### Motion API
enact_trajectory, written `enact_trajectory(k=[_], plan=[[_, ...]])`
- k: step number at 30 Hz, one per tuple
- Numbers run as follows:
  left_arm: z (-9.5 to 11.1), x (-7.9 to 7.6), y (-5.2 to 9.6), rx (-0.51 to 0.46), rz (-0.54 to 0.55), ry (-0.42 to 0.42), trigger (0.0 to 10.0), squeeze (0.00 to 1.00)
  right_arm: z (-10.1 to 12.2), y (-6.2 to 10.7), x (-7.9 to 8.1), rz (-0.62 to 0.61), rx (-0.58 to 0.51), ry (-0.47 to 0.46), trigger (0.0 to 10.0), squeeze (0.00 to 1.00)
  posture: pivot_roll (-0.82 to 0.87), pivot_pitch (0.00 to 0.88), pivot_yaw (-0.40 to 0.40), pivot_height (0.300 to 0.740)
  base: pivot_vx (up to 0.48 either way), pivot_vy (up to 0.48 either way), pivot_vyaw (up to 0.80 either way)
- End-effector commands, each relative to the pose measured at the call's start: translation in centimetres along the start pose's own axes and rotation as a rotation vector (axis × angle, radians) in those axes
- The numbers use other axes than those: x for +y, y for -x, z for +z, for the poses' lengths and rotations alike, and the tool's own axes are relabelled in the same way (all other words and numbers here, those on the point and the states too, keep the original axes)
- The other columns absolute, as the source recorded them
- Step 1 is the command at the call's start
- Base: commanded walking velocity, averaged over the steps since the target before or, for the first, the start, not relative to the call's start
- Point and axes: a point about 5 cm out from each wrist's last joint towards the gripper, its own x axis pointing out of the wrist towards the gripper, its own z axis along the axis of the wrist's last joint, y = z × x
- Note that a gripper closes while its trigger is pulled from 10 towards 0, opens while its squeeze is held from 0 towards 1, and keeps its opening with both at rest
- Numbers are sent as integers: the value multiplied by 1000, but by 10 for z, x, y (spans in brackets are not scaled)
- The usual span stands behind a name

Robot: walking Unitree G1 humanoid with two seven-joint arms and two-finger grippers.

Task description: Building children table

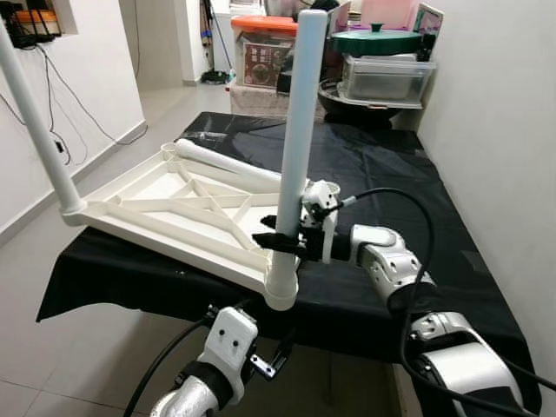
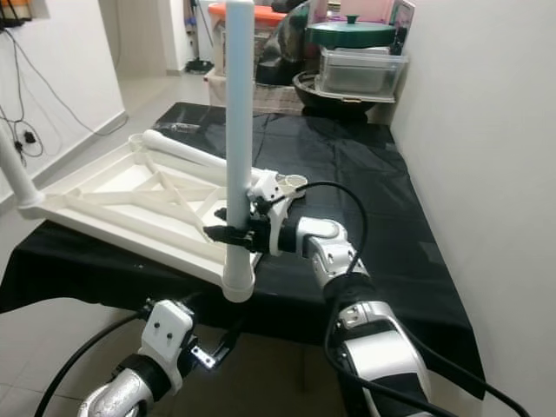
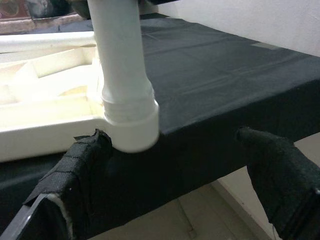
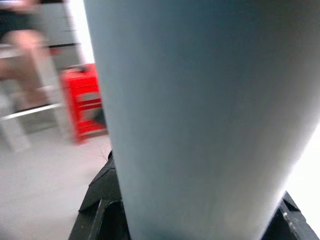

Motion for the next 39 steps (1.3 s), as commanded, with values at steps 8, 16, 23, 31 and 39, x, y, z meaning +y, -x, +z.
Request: enact_trajectory(k=[8,16,23,31,39], plan=[[-2,1,0,10,-3,-3,10000,0,-31,61,-59,-1062,126,-129,0,0,61,0,-69,740,0,0,0],[-2,1,-1,11,-6,-6,10000,0,-44,72,-46,-1442,95,-228,0,0,69,0,-71,740,0,0,0],[-3,1,-1,11,-4,-7,10000,0,-16,31,-38,-1186,-94,-171,10000,1000,71,0,-82,740,0,0,0],[-3,1,-2,9,-3,-5,10000,0,3,23,-36,-579,-160,-160,10000,0,65,0,-78,740,0,0,0],[-3,1,-2,8,-4,-5,10000,0,-13,41,-5,68,2,-115,10000,0,70,0,-81,740,0,0,0]])
